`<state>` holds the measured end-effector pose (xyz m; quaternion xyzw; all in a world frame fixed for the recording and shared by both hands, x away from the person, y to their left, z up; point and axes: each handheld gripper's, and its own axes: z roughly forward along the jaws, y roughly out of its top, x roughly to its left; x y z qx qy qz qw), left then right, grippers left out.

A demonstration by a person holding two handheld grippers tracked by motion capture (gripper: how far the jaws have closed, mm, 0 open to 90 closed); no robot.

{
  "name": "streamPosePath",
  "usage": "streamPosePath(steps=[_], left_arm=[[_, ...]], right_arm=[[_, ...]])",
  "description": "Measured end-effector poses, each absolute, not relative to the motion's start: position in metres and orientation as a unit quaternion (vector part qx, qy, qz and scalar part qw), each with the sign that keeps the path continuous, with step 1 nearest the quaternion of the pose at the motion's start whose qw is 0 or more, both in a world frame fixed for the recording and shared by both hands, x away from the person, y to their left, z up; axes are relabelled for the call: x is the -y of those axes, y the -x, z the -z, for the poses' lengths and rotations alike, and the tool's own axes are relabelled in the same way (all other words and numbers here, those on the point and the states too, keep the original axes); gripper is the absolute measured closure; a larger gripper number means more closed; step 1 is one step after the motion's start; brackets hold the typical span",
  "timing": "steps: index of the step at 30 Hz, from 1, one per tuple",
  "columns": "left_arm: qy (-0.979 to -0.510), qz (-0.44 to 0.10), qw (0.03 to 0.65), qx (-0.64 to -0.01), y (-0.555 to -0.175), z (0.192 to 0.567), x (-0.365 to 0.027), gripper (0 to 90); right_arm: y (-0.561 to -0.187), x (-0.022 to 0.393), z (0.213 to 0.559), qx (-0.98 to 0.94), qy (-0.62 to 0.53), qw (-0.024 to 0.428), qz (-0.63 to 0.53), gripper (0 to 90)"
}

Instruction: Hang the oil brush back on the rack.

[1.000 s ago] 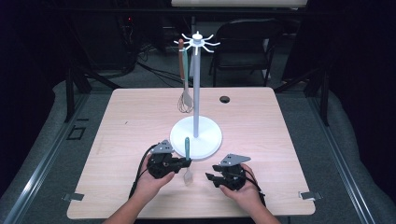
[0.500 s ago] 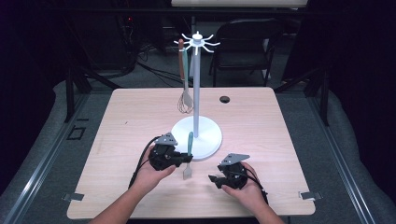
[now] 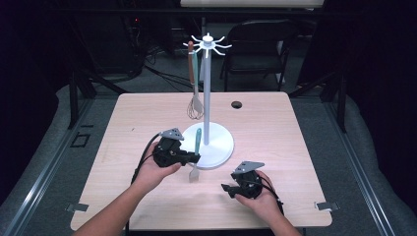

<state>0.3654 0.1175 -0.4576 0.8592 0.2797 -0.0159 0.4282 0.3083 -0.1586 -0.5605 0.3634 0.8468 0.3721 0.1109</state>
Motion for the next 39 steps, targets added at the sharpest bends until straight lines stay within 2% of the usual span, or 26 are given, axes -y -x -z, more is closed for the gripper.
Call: streamPosePath(steps=[22, 39], left_arm=[[-0.863, -0.006, 0.428, -0.267, -0.384, 0.391, -0.118, 85.1], [-0.857, -0.038, 0.453, -0.242, -0.404, 0.310, -0.093, 85.0]], right_arm=[[-0.309, 0.158, 0.561, -0.847, -0.365, 0.112, -0.371, 43.8], [-0.310, 0.159, 0.562, -0.845, -0.368, 0.112, -0.371, 43.8]])
